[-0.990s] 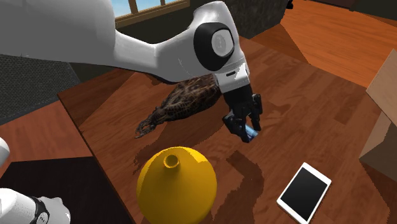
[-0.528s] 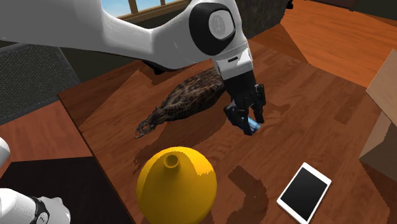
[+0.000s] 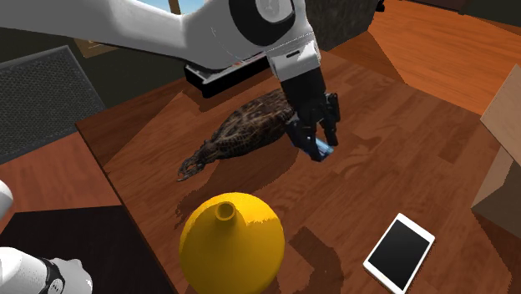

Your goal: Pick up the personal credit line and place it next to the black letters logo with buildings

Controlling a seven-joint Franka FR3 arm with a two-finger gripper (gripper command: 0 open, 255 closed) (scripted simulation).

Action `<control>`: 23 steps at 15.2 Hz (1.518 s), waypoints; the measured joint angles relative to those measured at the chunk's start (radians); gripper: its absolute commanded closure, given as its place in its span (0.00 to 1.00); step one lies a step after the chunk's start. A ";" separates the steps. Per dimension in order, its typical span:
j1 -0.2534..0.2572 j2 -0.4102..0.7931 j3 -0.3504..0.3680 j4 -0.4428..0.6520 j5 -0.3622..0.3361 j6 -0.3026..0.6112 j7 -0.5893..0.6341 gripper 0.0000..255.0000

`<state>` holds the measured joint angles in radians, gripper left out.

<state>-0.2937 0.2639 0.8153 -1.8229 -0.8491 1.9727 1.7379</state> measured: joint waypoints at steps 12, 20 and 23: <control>0.124 -0.105 0.119 -0.099 0.100 -0.107 0.187 1.00; 0.266 -0.064 0.191 -0.056 0.116 -0.246 0.344 1.00; 0.335 -0.022 0.207 -0.028 0.105 -0.299 0.413 1.00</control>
<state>0.0413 0.2416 1.0223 -1.8512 -0.7441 1.6733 2.1511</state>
